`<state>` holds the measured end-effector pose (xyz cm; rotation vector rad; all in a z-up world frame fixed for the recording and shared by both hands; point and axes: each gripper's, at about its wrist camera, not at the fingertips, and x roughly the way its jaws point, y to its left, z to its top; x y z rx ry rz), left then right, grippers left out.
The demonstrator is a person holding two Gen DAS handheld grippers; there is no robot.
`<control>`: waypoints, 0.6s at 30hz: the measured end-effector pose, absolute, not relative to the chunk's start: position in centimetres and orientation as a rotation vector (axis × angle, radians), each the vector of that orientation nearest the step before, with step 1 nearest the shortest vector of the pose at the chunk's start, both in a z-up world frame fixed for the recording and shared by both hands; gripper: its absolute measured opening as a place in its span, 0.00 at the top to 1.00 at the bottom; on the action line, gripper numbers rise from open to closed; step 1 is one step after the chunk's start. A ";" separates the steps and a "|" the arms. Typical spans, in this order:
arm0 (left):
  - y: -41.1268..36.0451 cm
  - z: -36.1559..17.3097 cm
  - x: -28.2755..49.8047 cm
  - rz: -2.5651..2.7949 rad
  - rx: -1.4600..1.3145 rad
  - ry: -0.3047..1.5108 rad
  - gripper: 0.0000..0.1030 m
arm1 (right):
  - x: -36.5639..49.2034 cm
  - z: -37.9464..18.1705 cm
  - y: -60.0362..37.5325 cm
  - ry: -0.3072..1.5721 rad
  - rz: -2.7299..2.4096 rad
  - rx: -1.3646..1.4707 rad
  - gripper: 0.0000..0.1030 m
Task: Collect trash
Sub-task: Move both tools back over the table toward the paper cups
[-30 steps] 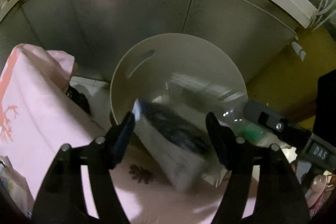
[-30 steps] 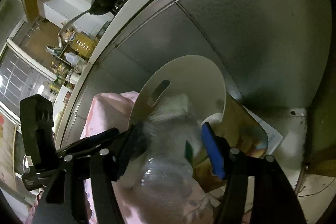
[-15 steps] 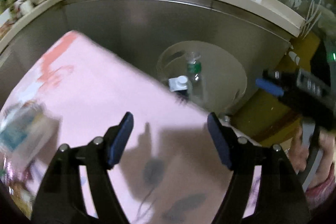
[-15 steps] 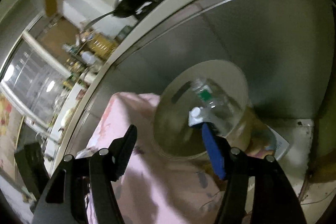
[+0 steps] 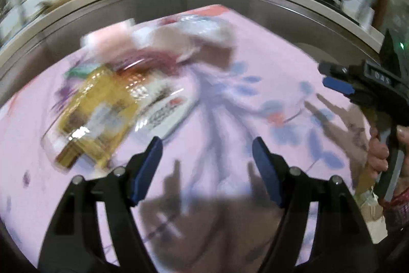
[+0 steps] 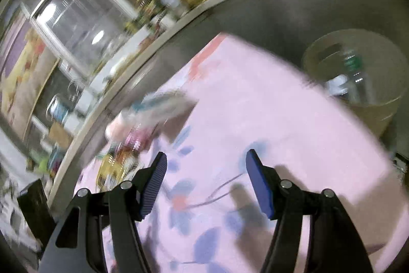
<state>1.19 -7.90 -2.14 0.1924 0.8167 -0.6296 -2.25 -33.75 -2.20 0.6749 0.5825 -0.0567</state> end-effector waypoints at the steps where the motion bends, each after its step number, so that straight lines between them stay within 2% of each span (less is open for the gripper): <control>1: -6.2 -2.4 1.3 -0.602 0.171 0.821 0.32 | -1.4 -2.4 -32.0 0.614 -0.027 0.658 0.40; 5: 0.9 -3.5 1.9 -0.493 0.063 0.838 0.32 | 0.6 -2.5 -26.9 0.686 0.066 0.595 0.40; 10: 5.9 -4.2 2.3 -0.430 -0.033 0.845 0.32 | 2.8 -2.6 -20.9 0.761 0.173 0.517 0.41; 18: 9.6 -3.0 4.4 -0.392 -0.080 0.774 0.32 | 4.5 -2.4 -17.0 0.805 0.233 0.432 0.58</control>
